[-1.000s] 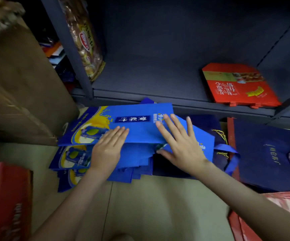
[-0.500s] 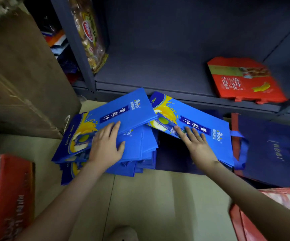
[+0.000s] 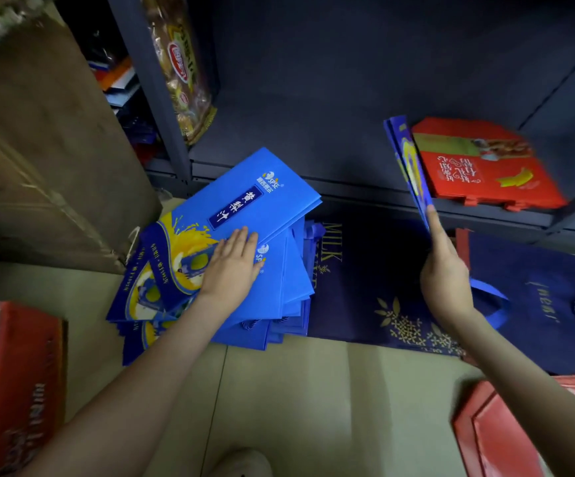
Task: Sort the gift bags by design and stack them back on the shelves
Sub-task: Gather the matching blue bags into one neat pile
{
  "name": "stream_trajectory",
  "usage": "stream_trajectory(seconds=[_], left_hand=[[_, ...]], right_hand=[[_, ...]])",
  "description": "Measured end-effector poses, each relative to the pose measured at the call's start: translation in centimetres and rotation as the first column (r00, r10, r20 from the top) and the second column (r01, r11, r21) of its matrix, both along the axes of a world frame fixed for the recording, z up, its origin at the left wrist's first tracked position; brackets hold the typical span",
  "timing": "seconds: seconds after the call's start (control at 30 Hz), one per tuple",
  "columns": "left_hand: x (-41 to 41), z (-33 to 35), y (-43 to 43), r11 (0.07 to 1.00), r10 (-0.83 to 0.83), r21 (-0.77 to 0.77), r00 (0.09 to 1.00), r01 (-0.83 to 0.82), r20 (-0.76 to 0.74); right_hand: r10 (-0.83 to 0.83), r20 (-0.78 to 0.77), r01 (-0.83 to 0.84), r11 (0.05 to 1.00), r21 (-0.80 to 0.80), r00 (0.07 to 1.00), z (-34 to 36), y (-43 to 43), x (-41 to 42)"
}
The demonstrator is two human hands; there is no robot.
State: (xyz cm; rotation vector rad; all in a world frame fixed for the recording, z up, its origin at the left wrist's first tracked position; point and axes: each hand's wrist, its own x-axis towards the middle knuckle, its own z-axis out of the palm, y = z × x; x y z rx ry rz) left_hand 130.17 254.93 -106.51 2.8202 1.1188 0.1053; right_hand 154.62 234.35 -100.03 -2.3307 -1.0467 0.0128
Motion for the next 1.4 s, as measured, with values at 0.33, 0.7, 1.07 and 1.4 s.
stream_trajectory(seconds=[0.33,0.7,1.07,1.4], left_hand=[[1.4,-1.0,1.5,0.999,-0.006,0.047,0.941,0.023,-0.339],[-5.9,-1.7,-2.5,0.891,-0.387,0.276,0.921,0.361,0.041],[-3.5,0.6,-2.4,0.972,-0.232,-0.029,0.969,0.235,0.083],[-6.3,-1.9,-0.4,0.95,-0.176,-0.28,0.978,0.139,-0.113]], right_hand=[[0.182,0.048,-0.176,0.978,-0.112,0.982,0.0,-0.2,-0.9],[0.552,0.397,-0.423,0.828,-0.368,0.734,-0.3,5.8,-4.4],[0.838,0.327,-0.7,0.545,-0.462,0.437,-3.4,7.8,-9.0],[0.319,-0.502,-0.446,0.882,-0.152,0.803,-2.2,6.7,-5.9]])
